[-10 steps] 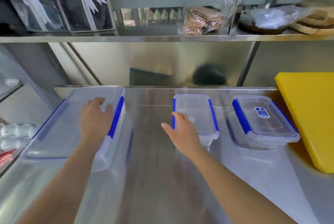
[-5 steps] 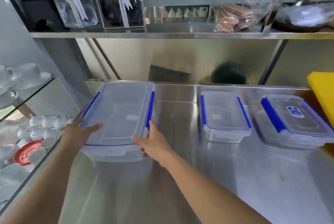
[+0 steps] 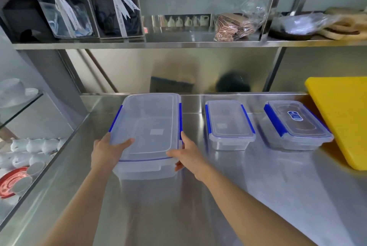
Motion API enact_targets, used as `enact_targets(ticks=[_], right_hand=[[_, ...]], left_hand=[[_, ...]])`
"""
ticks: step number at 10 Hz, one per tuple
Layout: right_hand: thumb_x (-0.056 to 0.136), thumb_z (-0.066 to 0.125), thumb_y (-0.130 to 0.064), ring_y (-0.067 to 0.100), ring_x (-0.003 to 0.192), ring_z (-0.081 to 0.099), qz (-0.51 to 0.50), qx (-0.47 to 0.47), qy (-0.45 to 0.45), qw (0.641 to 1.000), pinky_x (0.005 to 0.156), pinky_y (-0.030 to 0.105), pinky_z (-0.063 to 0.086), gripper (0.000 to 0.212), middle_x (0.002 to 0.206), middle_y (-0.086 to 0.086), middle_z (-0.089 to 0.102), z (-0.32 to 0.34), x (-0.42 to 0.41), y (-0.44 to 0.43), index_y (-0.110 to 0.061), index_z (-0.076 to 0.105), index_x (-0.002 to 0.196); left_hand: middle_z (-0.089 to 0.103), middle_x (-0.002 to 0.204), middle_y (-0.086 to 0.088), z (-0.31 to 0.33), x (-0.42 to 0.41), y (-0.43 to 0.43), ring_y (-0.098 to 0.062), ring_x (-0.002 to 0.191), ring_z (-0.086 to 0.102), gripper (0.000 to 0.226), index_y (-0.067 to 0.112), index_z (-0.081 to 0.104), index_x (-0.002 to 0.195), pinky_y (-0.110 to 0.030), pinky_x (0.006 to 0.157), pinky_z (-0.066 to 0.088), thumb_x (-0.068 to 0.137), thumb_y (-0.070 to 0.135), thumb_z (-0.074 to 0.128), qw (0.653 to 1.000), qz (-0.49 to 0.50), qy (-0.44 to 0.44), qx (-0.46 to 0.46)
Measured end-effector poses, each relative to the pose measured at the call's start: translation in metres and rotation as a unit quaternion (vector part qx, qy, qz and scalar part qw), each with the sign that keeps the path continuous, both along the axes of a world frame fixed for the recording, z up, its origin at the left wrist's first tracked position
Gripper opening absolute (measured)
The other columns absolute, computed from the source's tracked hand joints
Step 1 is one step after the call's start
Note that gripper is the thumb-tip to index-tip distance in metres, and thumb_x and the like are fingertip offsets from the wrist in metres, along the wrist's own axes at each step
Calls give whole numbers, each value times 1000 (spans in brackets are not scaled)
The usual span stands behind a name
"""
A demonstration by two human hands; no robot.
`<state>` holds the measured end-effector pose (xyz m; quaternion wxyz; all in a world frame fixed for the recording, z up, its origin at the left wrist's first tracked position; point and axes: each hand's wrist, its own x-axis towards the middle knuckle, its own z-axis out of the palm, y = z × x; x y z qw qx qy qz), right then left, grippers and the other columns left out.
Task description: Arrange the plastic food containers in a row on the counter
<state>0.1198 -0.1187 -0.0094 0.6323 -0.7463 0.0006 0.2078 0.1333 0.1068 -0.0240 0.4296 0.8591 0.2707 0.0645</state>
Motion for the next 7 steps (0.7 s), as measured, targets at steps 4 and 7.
enact_targets(ticks=[4, 7], right_hand=[[86, 64, -18, 16, 88, 55, 14, -32, -10, 999, 63, 28, 55, 69, 128, -2, 47, 0, 1, -7, -19, 25, 144], [83, 63, -41, 23, 123, 48, 34, -184, -70, 980, 98, 32, 42, 63, 143, 3, 38, 17, -2, -20, -22, 35, 136]], left_hand=[[57, 108, -18, -4, 7, -2, -38, 86, 61, 61, 13, 57, 91, -44, 76, 50, 57, 61, 72, 1000, -4, 9, 0], [36, 146, -16, 20, -4, -22, -41, 134, 31, 78, 20, 31, 143, -56, 110, 22, 81, 64, 48, 989, 20, 74, 128]])
